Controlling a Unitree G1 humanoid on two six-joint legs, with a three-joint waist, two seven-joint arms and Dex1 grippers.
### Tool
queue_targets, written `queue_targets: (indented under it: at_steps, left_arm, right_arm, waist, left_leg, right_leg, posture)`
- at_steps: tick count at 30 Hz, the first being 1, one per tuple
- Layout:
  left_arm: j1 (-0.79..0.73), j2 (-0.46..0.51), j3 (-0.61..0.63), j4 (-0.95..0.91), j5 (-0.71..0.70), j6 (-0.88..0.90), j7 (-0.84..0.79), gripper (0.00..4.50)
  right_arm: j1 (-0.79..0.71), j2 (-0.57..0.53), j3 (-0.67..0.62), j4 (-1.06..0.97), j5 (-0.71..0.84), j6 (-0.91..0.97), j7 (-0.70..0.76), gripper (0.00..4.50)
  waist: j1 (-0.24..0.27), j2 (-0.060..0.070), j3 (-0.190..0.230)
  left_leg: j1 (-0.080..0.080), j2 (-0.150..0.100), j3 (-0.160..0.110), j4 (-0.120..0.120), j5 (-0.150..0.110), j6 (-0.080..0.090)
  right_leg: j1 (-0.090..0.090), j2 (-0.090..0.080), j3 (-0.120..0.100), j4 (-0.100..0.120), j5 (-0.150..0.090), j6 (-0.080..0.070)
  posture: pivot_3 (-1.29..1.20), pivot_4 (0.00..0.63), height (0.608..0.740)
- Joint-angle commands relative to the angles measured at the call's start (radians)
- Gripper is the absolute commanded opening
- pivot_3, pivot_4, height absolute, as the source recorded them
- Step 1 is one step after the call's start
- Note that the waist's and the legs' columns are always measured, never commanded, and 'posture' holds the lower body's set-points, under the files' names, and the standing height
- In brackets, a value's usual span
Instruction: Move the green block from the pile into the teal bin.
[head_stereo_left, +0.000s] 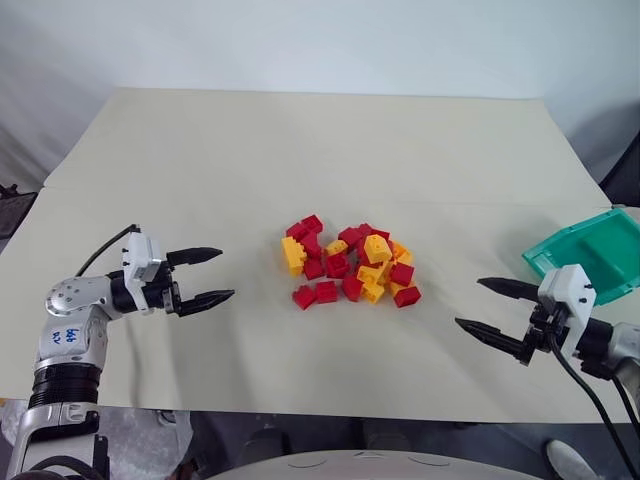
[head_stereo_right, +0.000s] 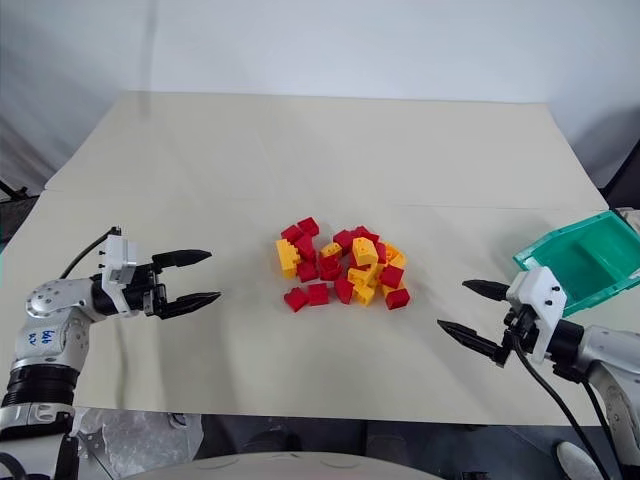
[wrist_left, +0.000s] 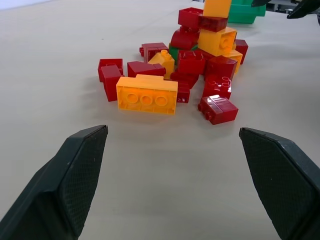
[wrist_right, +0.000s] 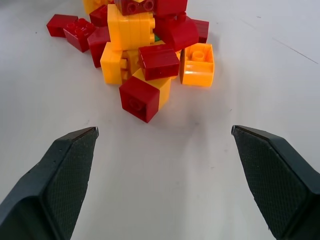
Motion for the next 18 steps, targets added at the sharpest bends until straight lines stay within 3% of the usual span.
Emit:
queue_targets:
  at_steps: [1,9,13,18]
  left_arm:
    - [-0.029,0.006,-0.002,0.006,0.0,0.008,-0.004,4.5]
    - [-0.04,0.0,-0.002,-0.027,-0.001,0.09,0.086,4.5]
    - [-0.069,-0.018,-0.003,-0.006,-0.012,0.029,0.034,4.5]
    - [-0.125,-0.03,-0.027,0.059,0.01,-0.027,-0.022,4.5]
  right_arm:
    - [-0.013,-0.017,-0.035,-0.063,0.022,0.036,-0.033,4.48]
    - [-0.051,0.033,-0.008,-0.207,0.026,0.147,-0.21,4.48]
    - [-0.15,0.097,0.091,-0.429,0.231,0.386,-0.4,3.73]
    - [-0.306,0.187,0.242,-0.44,0.326,0.607,-0.588,1.99]
  waist:
    - [0.0,0.0,0.0]
    - [-0.001,0.0,0.0]
    - [-0.003,0.0,0.0]
    - [0.0,-0.002,0.0]
  left_leg:
    - [0.0,0.0,0.0,0.0,0.0,0.0]
    - [0.0,0.0,0.0,0.0,0.0,0.0]
    - [0.0,0.001,0.0,0.001,0.0,0.0]
    - [0.0,0.001,-0.001,0.002,0.001,-0.001]
  right_leg:
    - [0.0,0.0,0.0,0.0,0.0,0.0]
    - [0.0,0.001,0.0,0.002,0.0,0.0]
    - [-0.001,0.001,0.0,0.002,0.0,0.0]
    - [-0.001,0.0,0.0,0.002,-0.001,-0.001]
  posture:
    - [0.0,0.15,0.74]
    - [0.0,0.15,0.74]
    - [0.0,0.15,0.74]
    - [0.0,0.15,0.74]
